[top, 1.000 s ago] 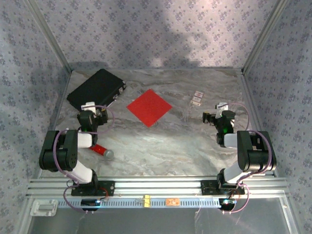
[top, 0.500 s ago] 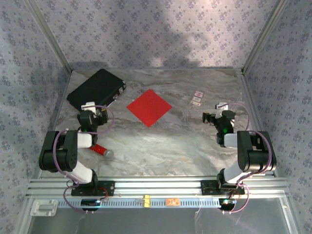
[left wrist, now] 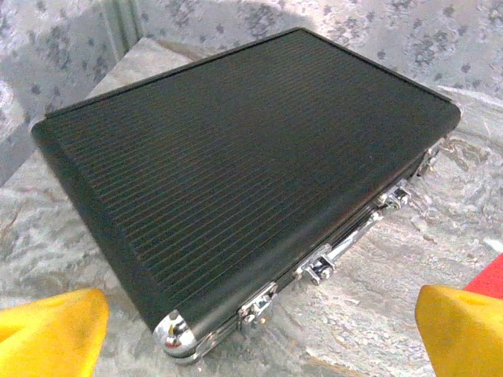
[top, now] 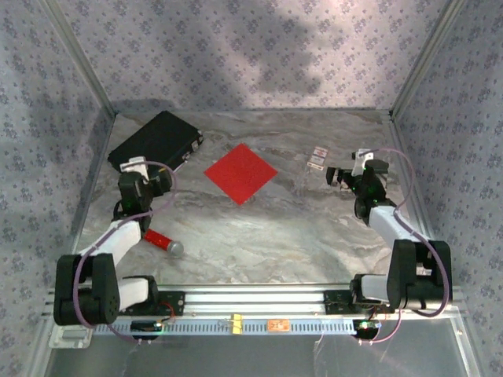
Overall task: Fold a paper plane with a square sheet of paper (pick it up from the middle)
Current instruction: Move the square sheet of paper to the center of the table.
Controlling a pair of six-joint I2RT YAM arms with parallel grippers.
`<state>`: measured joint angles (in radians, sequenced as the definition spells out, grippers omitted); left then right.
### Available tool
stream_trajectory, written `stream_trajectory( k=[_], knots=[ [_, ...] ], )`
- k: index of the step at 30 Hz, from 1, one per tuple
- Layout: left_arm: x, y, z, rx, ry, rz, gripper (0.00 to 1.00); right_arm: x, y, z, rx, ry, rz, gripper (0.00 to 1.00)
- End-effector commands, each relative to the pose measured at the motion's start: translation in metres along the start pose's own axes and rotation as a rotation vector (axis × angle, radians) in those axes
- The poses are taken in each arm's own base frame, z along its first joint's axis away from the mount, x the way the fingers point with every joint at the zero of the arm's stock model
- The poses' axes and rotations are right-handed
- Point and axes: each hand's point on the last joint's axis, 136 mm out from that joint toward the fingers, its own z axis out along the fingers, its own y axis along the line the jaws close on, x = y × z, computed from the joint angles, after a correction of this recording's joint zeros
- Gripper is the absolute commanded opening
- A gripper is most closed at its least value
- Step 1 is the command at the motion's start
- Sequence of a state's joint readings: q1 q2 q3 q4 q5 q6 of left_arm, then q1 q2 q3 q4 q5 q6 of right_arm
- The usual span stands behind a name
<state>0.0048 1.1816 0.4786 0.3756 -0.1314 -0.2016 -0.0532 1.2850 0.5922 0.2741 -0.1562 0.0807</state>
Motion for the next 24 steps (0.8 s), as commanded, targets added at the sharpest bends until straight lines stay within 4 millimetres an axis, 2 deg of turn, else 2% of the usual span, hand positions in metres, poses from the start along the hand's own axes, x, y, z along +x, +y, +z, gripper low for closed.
stream_trajectory(
  k=[1, 3, 5, 7, 9, 12, 15, 18, 22, 24],
  knots=[
    [0.009, 0.016, -0.014, -0.102, 0.1, -0.195, 1.0, 0.016, 0.012, -0.01, -0.075, 0.114, 0.215, 0.99],
    [0.015, 0.014, -0.019, -0.094, 0.129, -0.26, 1.0, 0.023, 0.013, -0.019, -0.062, 0.191, 0.307, 0.99],
    [0.017, 0.002, -0.024, -0.032, 0.175, -0.287, 1.0, 0.028, 0.01, -0.03, -0.023, 0.246, 0.364, 0.99],
    [0.009, -0.012, -0.029, 0.034, 0.2, -0.304, 1.0, 0.035, 0.009, -0.036, -0.017, 0.282, 0.419, 0.99],
    [0.003, -0.023, -0.032, 0.091, 0.212, -0.325, 1.0, 0.039, 0.018, -0.039, -0.084, 0.3, 0.449, 0.99],
    [0.0, -0.053, -0.035, 0.253, 0.233, -0.317, 1.0, 0.037, 0.041, -0.047, -0.237, 0.311, 0.416, 0.99],
    [0.003, -0.086, -0.041, 0.371, 0.338, -0.318, 1.0, 0.04, 0.057, -0.06, -0.317, 0.351, 0.474, 0.99],
    [0.02, -0.125, -0.046, 0.433, 0.468, -0.156, 1.0, 0.045, 0.072, -0.069, -0.405, 0.349, 0.479, 0.99],
    [0.043, -0.17, -0.037, 0.498, 0.596, -0.066, 1.0, 0.052, 0.082, -0.073, -0.452, 0.38, 0.529, 0.99],
    [0.051, -0.185, -0.029, 0.482, 0.642, -0.009, 1.0, 0.055, 0.085, -0.073, -0.459, 0.394, 0.531, 0.99]
  ],
)
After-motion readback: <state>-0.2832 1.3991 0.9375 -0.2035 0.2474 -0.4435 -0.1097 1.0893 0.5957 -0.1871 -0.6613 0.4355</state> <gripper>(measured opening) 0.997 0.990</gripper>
